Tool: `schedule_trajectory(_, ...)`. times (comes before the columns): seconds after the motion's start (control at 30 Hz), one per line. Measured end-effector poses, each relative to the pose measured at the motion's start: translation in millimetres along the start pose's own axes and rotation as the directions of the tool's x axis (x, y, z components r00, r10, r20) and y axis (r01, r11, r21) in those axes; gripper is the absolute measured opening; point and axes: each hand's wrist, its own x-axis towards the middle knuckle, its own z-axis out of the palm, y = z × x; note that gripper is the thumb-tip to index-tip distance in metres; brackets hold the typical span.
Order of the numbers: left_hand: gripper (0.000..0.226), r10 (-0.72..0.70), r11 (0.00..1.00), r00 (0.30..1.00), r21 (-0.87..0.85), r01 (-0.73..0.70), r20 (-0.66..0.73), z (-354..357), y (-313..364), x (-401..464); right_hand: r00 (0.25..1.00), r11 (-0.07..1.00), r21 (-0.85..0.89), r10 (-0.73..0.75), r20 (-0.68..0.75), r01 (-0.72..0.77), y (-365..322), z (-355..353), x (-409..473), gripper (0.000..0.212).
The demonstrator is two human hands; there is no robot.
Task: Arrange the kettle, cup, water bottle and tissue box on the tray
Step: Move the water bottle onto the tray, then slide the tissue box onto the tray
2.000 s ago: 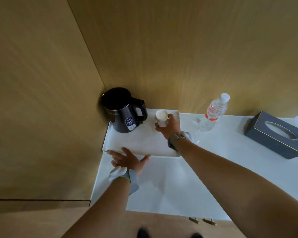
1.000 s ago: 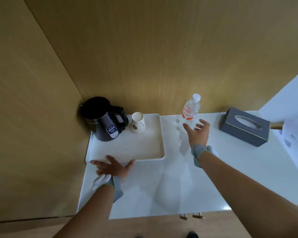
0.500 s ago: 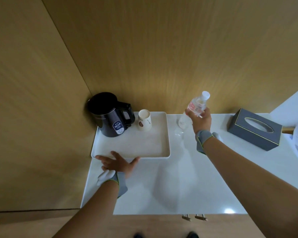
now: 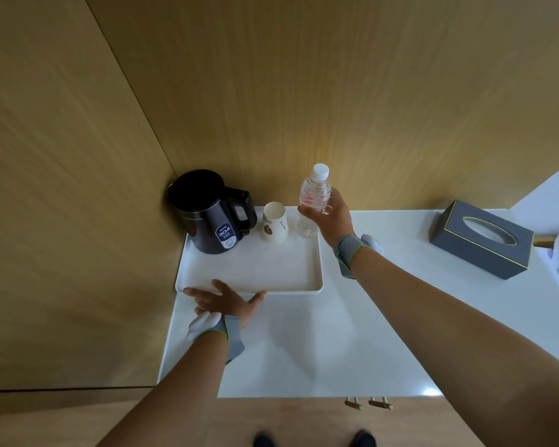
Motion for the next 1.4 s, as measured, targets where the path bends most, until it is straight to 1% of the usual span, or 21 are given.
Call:
schedule_trajectory(0.2, 0.136, 0.002, 1.0, 1.0, -0.003, -0.002, 0.0, 2.0, -2.5, 1.6, 0.999, 0.999, -0.038, 0.035, 0.038, -0.034, 9.2, 5.1, -3.3, 0.068)
schedule_trajectory(0.4, 0.133, 0.005, 1.0, 1.0, 0.011, -0.005, 0.02, -2.1, -1.3, -3.3, 0.995, 0.996, -0.077, 0.056, 0.085, -0.049, 15.5, 7.0, -4.7, 0.071)
schedule_trajectory(0.6, 0.132, 0.003, 1.0, 1.0, 0.018, -0.003, 0.005, -2.0, -0.8, -5.5, 0.991, 0.989, -0.131, 0.082, 0.105, -0.068, 17.5, 5.6, -4.8, 0.074)
schedule_trajectory(0.7, 0.133, 0.021, 1.0, 1.0, -0.003, -0.021, -0.01, 2.4, -2.7, -8.2, 0.986, 0.982, -0.164, 0.114, 0.121, -0.094, 19.2, -4.2, -6.1, 0.073)
schedule_trajectory(0.77, 0.131, 0.029, 0.999, 0.999, -0.016, -0.03, -0.017, 5.3, -2.8, -9.5, 0.98, 0.978, -0.172, 0.142, 0.138, -0.117, 17.8, -16.8, -7.6, 0.08)
schedule_trajectory(0.83, 0.128, 0.036, 0.999, 0.999, -0.02, -0.036, -0.017, 7.5, -5.0, -10.2, 0.976, 0.965, -0.226, 0.166, 0.14, -0.132, 18.2, -32.1, -11.1, 0.085)
schedule_trajectory(0.87, 0.125, 0.045, 0.999, 0.999, -0.015, -0.046, -0.02, 8.5, -6.0, -10.2, 0.978, 0.955, -0.264, 0.17, 0.118, -0.134, 20.2, -41.8, -13.1, 0.084)
schedule_trajectory(0.93, 0.12, 0.051, 0.999, 0.998, -0.009, -0.052, -0.031, 10.1, -12.3, -6.6, 0.984, 0.936, -0.314, 0.174, 0.031, -0.156, 23.4, -62.6, -15.8, 0.077)
schedule_trajectory(1.0, 0.117, 0.049, 0.999, 0.997, -0.019, -0.05, -0.055, 14.3, -13.8, -5.4, 0.978, 0.906, -0.369, 0.175, -0.116, -0.206, 27.4, -93.9, -20.2, 0.071)
schedule_trajectory(1.07, 0.115, 0.049, 0.998, 0.991, -0.023, -0.052, -0.125, 21.6, -11.1, -7.5, 0.951, 0.844, -0.46, 0.171, -0.256, -0.276, 32.9, -129.2, -24.8, 0.069)
schedule_trajectory(1.13, 0.113, 0.089, 0.996, 0.977, 0.007, -0.09, -0.194, 31.7, -2.4, -13.2, 0.924, 0.759, -0.556, 0.157, -0.349, -0.339, 37.9, -164.1, -30.5, 0.07)
schedule_trajectory(1.23, 0.111, 0.181, 0.983, 0.958, 0.079, -0.167, -0.225, 49.1, 15.0, -25.6, 0.912, 0.63, -0.672, 0.161, -0.378, -0.389, 45.0, -208.0, -36.6, 0.073)
schedule_trajectory(1.27, 0.109, 0.217, 0.974, 0.952, 0.116, -0.195, -0.216, 56.7, 22.0, -32.2, 0.912, 0.605, -0.69, 0.176, -0.371, -0.398, 48.5, -223.2, -38.2, 0.073)
schedule_trajectory(1.33, 0.103, 0.298, 0.945, 0.936, 0.192, -0.263, -0.185, 66.6, 33.6, -41.1, 0.908, 0.588, -0.697, 0.193, -0.372, -0.41, 52.5, -243.4, -39.1, 0.073)
schedule_trajectory(1.4, 0.096, 0.379, 0.906, 0.914, 0.26, -0.334, -0.147, 74.6, 43.1, -49.5, 0.911, 0.544, -0.733, 0.193, -0.364, -0.408, 54.4, -256.5, -39.9, 0.078)
